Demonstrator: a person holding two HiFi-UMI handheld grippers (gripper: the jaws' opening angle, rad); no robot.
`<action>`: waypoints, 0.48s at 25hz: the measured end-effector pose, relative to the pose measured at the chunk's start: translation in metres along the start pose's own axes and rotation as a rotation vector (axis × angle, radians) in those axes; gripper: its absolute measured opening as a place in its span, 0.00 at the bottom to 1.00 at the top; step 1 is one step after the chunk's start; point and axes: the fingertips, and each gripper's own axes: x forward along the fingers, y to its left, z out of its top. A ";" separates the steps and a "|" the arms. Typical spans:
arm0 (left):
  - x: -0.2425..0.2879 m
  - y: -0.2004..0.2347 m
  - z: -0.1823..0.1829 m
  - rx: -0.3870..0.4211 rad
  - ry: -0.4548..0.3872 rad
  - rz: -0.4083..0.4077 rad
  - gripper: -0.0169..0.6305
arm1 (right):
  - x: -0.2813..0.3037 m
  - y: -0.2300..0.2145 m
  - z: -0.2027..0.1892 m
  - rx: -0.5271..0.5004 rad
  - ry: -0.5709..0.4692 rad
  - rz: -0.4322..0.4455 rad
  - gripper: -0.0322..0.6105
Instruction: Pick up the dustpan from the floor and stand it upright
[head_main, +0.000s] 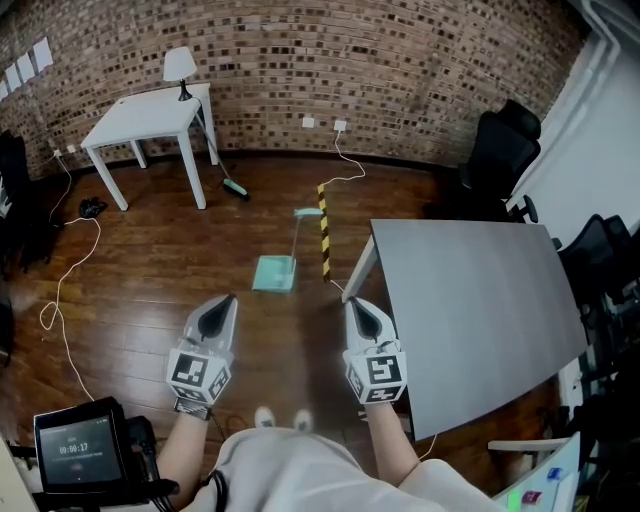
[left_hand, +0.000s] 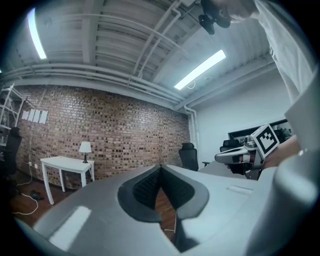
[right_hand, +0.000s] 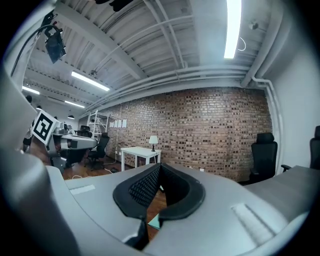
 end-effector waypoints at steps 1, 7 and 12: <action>0.000 0.000 0.000 0.003 0.001 -0.004 0.03 | 0.000 0.001 -0.001 0.000 0.004 -0.002 0.07; -0.002 0.000 -0.001 -0.020 -0.012 -0.014 0.03 | -0.004 0.002 -0.008 0.007 0.013 -0.014 0.07; -0.003 0.000 -0.003 -0.014 -0.012 -0.013 0.03 | -0.005 0.000 -0.007 0.003 0.002 -0.018 0.07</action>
